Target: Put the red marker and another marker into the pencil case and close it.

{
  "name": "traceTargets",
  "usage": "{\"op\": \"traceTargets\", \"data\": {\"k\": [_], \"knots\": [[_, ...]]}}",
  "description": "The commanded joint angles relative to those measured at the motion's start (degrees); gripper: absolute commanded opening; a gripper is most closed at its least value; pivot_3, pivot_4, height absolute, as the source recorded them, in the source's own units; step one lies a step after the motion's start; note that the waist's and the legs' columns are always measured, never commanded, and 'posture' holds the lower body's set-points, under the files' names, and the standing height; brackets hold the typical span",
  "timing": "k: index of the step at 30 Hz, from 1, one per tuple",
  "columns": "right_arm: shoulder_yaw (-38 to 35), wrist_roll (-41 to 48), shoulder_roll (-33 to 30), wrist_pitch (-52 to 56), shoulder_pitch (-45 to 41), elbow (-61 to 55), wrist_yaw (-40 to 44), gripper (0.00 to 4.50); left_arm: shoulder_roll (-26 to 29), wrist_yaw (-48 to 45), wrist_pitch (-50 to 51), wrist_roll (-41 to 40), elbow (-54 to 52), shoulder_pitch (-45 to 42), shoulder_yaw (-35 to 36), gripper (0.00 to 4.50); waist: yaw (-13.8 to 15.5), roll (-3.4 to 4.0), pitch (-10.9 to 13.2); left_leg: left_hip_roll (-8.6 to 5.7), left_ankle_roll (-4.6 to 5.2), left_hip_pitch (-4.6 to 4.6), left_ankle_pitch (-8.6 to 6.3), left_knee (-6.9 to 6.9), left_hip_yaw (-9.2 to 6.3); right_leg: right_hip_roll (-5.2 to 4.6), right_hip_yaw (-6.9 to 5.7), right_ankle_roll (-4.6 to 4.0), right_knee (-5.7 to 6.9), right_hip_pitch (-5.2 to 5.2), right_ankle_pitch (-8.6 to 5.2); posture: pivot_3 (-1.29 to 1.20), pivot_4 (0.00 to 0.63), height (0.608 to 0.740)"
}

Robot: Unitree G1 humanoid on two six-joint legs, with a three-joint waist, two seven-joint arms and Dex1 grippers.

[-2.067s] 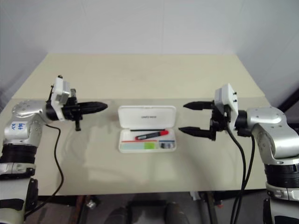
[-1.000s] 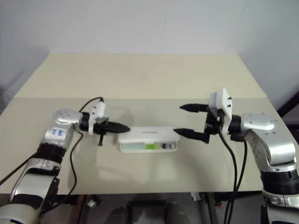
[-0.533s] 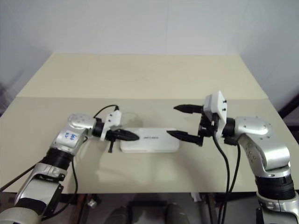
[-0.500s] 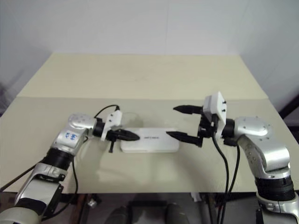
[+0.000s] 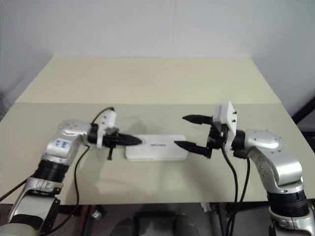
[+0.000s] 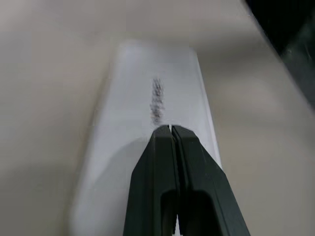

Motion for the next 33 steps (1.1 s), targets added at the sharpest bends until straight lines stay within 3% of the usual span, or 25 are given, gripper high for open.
{"op": "traceTargets", "data": {"k": [1, 3, 6, 11, 17, 18, 26, 33], "knots": [[-1.64, 2.32, -0.9, -0.44, -2.07, 0.08, 1.55, 4.5, 2.97, -0.15, -0.38, -5.12, -3.55, 0.81, 6.23, 0.05, -0.07, 0.0, 0.0, 0.0, 0.0, 0.0, 0.0, 0.0, 0.0, 0.0, 0.0, 0.0, 0.0, 0.0, 0.0, 0.0, 0.15, 0.74], [-1.99, 2.65, -1.3, -0.27, -3.01, 0.44, 1.99, 4.5, 4.19, 0.61, 1.74, -7.77, -6.82, 2.14, 8.88, 0.05, -0.18, 0.0, 0.0, 0.0, 0.0, 0.01, 0.0, -0.02, 0.0, 0.01, 0.0, 0.0, -0.01, 0.0, 0.0, 0.0, 0.15, 0.74], [-1.56, 0.74, -2.86, -1.43, -3.57, 1.84, 3.09, 4.5, 6.55, 2.38, 5.04, -10.14, -12.46, 5.01, 11.38, 0.6, -0.09, 0.0, 0.0, 0.02, 0.0, 0.01, 0.0, -0.04, 0.0, 0.0, 0.0, 0.0, -0.01, 0.0, 0.0, 0.0, 0.15, 0.74], [-0.67, -2.62, -4.88, -5.21, -3.42, 4.9, 5.88, 4.5, 10.07, 4.73, 8.94, -12.6, -18.91, 9.15, 14.07, 2.32, 0.0, 0.0, 0.0, 0.02, 0.0, 0.01, -0.01, -0.02, 0.01, -0.01, -0.01, -0.02, -0.05, 0.01, -0.01, 0.0, 0.15, 0.74], [-0.5, -3.89, -5.2, -7.33, -5.1, 9.07, 8.19, 4.5, 12.56, 5.65, 6.96, -12.07, -18.78, 12.15, 16.0, 4.33, -0.08, 0.0, 0.0, 0.02, 0.0, 0.03, -0.01, -0.02, 0.03, -0.01, 0.0, -0.15, -0.06, 0.01, -0.08, 0.0, 0.15, 0.74], [-0.47, -4.19, -5.25, -7.69, -5.56, 9.94, 8.55, 4.5, 12.59, 5.82, 6.35, -11.77, -18.67, 12.05, 15.87, 4.47, -0.09, 0.0, 0.0, 0.02, 0.0, 0.03, -0.01, -0.02, 0.03, -0.01, 0.0, -0.15, -0.06, 0.01, -0.08, 0.0, 0.15, 0.74], [0.33, -5.62, -6.31, -8.96, -7.03, 11.83, 10.74, 4.5, 11.13, 4.43, 2.13, -10.58, -15.04, 8.6, 12.23, 4.47, -0.06, 0.0, 0.0, 0.02, 0.0, 0.03, -0.01, -0.05, 0.05, -0.01, 0.0, -0.11, -0.07, -0.01, -0.05, 0.0, 0.15, 0.74], [-0.12, -5.21, -6.54, -8.23, -5.77, 10.39, 10.54, 4.5, 14.1, 4.31, 4.67, -11.12, -15.66, 11.52, 13.17, 4.47, -0.32, 0.0, 0.01, 0.03, -0.02, 0.0, -0.07, -0.09, 0.07, -0.01, 0.01, -0.07, -0.13, -0.03, -0.04, 0.0, 0.15, 0.74]]}}
